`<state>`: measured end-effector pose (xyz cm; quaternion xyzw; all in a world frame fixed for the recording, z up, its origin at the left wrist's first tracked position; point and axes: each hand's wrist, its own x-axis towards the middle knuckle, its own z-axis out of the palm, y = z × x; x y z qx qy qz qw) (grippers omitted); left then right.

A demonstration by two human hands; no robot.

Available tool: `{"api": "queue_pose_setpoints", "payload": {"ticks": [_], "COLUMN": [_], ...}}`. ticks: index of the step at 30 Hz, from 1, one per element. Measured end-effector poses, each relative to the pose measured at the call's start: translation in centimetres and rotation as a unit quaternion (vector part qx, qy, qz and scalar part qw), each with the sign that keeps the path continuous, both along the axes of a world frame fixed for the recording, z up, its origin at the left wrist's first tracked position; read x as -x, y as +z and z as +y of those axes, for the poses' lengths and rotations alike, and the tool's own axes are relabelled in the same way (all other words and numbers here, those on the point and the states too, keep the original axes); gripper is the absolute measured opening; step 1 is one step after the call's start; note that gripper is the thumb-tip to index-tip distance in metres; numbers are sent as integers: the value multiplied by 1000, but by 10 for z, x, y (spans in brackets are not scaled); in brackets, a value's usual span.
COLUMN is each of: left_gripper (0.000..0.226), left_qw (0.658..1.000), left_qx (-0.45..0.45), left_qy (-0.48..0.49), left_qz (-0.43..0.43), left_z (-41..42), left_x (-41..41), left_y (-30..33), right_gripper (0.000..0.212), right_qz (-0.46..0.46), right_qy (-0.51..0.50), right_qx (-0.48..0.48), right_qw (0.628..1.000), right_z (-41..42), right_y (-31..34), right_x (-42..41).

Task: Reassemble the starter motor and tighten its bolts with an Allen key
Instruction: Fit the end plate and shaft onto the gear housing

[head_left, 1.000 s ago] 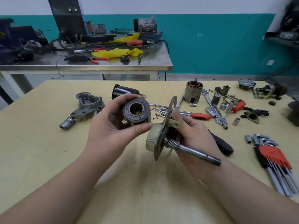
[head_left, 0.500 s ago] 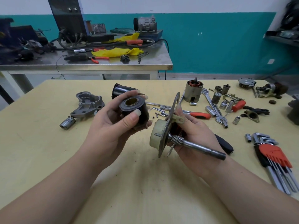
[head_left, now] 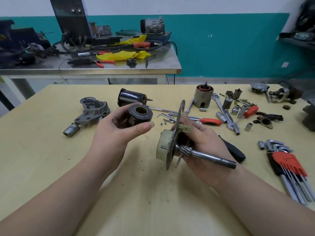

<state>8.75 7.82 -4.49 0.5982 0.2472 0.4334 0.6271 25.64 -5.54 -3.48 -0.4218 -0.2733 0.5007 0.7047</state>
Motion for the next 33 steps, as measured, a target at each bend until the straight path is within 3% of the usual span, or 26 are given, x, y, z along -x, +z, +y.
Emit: {"api": "queue_pose_setpoints", "payload": {"ticks": [4, 9, 11, 15, 23, 26, 29, 33], "left_gripper": [69, 41, 54, 82, 73, 65, 40, 64], "left_qw": [1000, 970, 949, 932, 898, 908, 961, 999], "left_qx": [11, 214, 285, 334, 392, 365, 241, -14], "left_qy": [15, -74, -84, -86, -127, -143, -101, -22], "left_qz": [2, -88, -105, -109, -155, -148, -90, 47], "left_z": [3, -2, -2, -3, -6, -7, -9, -5], "left_x": [1, -4, -5, -7, -4, -4, -8, -4], "left_y": [-2, 4, 8, 11, 14, 12, 2, -6], "right_gripper": [31, 30, 30, 30, 33, 31, 32, 31], "right_qz": [-1, 3, 3, -4, -15, -15, -13, -22], "right_qy": [1, -2, -5, -6, -4, 0, 1, 1], "right_qx": [7, 13, 9, 10, 25, 28, 30, 23], "right_qw": [1000, 1000, 1000, 1000, 1000, 1000, 999, 999], "right_z": [0, -1, 0, 1, 1, 1, 1, -1], "right_y": [0, 0, 0, -1, -2, -4, -3, 1], "right_x": [1, 0, 1, 3, 3, 3, 2, 2]}}
